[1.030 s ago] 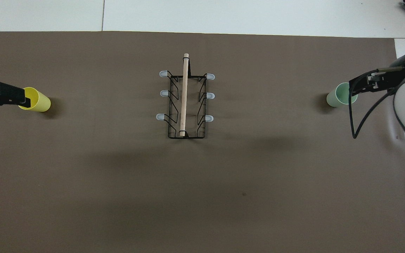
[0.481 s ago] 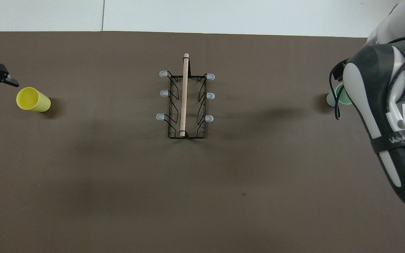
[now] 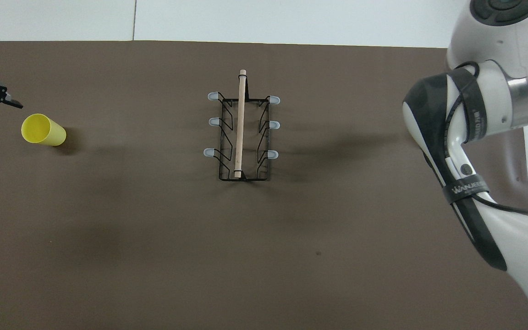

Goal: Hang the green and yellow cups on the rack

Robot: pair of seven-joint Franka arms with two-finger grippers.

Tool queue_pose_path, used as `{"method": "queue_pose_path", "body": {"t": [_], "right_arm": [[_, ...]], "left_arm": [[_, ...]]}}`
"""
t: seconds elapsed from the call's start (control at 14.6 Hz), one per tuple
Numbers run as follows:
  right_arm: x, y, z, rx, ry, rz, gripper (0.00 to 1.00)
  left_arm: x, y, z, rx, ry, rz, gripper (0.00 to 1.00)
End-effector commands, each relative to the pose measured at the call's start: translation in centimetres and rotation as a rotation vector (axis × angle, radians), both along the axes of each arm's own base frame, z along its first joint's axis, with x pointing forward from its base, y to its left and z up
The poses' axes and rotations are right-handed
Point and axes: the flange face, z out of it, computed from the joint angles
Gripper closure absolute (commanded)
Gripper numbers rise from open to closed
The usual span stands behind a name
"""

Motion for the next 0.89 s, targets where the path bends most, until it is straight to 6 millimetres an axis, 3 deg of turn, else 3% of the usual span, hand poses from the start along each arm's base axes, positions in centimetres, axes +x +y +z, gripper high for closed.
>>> {"method": "queue_pose_path", "body": {"t": [0.0, 0.07, 0.34, 0.48, 0.62, 0.69, 0.76, 0.82], "right_arm": [[-2.2, 0.1, -1.3, -0.071, 0.135, 0.209, 0.00], [-2.9, 0.4, -2.1, -0.098, 0.184, 0.293, 0.00], [-5.1, -2.0, -3.4, -0.255, 0.423, 0.604, 0.00], [-4.9, -3.0, -3.7, -0.314, 0.458, 0.677, 0.00], [-3.7, -1.9, -5.0, -0.349, 0.477, 0.819, 0.00], [-3.1, -1.2, -6.1, -0.376, 0.498, 0.837, 0.00], [-2.3, 0.7, -8.6, -0.410, 0.532, 0.874, 0.00], [-1.7, 3.1, -10.9, -0.432, 0.548, 0.900, 0.00]], "left_arm": [[2.4, 2.4, -2.0, -0.002, 0.040, 0.160, 0.00], [2.9, 3.5, -2.8, 0.004, 0.054, 0.211, 0.00], [3.9, 7.7, -5.8, -0.008, 0.053, 0.326, 0.00], [4.4, 9.7, -7.9, -0.021, 0.054, 0.386, 0.00], [5.0, 10.1, -8.7, -0.034, 0.028, 0.438, 0.00], [5.0, 11.2, -10.7, -0.049, 0.061, 0.503, 0.00], [5.3, 11.8, -12.0, -0.064, 0.083, 0.553, 0.00], [5.7, 12.2, -11.8, -0.064, 0.073, 0.587, 0.00]]}}
